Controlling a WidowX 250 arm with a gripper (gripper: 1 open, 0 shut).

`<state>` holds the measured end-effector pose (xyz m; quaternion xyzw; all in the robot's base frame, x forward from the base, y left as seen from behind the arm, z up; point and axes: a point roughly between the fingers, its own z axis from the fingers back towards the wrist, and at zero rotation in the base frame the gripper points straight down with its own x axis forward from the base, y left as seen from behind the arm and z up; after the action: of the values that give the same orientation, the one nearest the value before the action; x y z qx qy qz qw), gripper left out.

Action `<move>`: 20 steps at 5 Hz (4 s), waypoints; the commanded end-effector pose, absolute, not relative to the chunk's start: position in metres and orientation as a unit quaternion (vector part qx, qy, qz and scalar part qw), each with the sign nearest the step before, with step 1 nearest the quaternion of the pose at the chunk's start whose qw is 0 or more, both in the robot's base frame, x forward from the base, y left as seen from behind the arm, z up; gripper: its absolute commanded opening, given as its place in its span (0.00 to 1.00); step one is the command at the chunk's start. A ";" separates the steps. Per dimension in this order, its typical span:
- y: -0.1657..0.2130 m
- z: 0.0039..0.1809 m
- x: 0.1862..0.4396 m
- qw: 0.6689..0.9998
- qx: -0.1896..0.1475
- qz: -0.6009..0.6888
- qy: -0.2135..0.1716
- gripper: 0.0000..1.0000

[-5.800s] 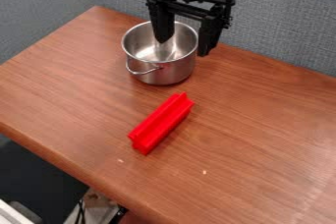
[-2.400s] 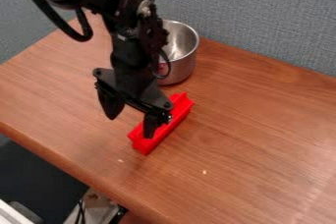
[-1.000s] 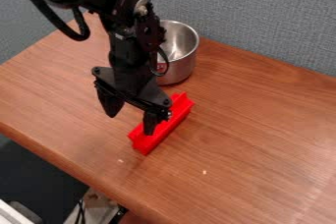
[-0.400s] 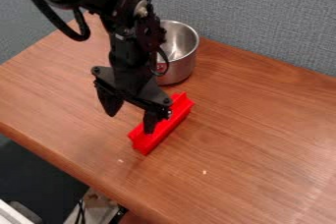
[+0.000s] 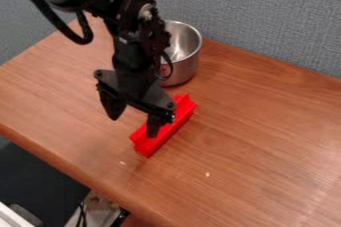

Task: Move the red object from the metal pot to the table

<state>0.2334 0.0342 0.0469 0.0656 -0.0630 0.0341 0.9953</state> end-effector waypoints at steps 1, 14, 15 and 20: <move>0.033 0.050 0.235 0.995 0.072 0.020 -0.067 1.00; -0.046 0.116 0.321 0.991 0.031 0.040 -0.126 0.00; -0.041 0.116 0.321 0.991 0.034 0.044 -0.124 0.00; -0.027 0.107 0.324 0.991 0.039 0.061 -0.116 0.00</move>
<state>0.3182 -0.0338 0.0969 0.0374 -0.0979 0.0530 0.9931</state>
